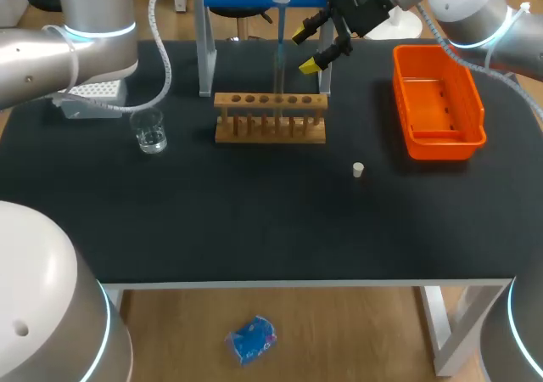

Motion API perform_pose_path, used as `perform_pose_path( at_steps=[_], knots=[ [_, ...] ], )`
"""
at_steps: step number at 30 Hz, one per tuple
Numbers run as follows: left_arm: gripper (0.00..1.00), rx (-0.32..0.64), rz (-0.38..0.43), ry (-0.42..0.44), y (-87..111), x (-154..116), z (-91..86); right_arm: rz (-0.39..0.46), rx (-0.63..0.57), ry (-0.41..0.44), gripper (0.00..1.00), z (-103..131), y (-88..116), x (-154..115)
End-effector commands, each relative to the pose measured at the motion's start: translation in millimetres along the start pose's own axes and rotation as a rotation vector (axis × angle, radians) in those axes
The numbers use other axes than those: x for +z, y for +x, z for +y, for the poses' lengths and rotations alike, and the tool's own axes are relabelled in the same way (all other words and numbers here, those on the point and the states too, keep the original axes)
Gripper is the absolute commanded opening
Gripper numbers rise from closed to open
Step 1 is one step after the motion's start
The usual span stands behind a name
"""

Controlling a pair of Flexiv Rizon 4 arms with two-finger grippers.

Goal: Invert the test tube, pick up the pipette, mount the tip to pipette, aspirate from beaker and dispense into the tube, eject the tip, return the pipette, and cap with the stopper.

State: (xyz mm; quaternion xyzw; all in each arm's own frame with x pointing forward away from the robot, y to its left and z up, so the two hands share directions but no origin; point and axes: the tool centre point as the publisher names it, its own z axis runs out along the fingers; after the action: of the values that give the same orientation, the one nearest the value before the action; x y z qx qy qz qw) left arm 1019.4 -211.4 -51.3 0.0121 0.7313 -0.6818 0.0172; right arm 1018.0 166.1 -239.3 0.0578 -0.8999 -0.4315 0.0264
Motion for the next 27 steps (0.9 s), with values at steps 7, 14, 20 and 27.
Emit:
perform_pose_path(
  at_steps=[7, 14, 20, 27],
  knots=[
    [0.00, 0.000, 0.006, -0.008, -8.4, -4, -0.3, 0.004, 0.000, 0.002, 1.00, 0, -1, -1],
    [0.00, 0.000, 0.009, -0.003, -10.9, -2, 1.7, 0.004, 0.000, 0.002, 1.00, 0, -1, -1],
    [0.00, -0.010, 0.011, 0.001, -10.2, 0, 6.4, 0.004, 0.000, 0.002, 1.00, 0, -1, -1],
    [0.00, -0.018, 0.010, 0.007, -6.8, 1, 11.6, 0.004, 0.000, 0.002, 1.00, 0, -1, -1]
  ],
)
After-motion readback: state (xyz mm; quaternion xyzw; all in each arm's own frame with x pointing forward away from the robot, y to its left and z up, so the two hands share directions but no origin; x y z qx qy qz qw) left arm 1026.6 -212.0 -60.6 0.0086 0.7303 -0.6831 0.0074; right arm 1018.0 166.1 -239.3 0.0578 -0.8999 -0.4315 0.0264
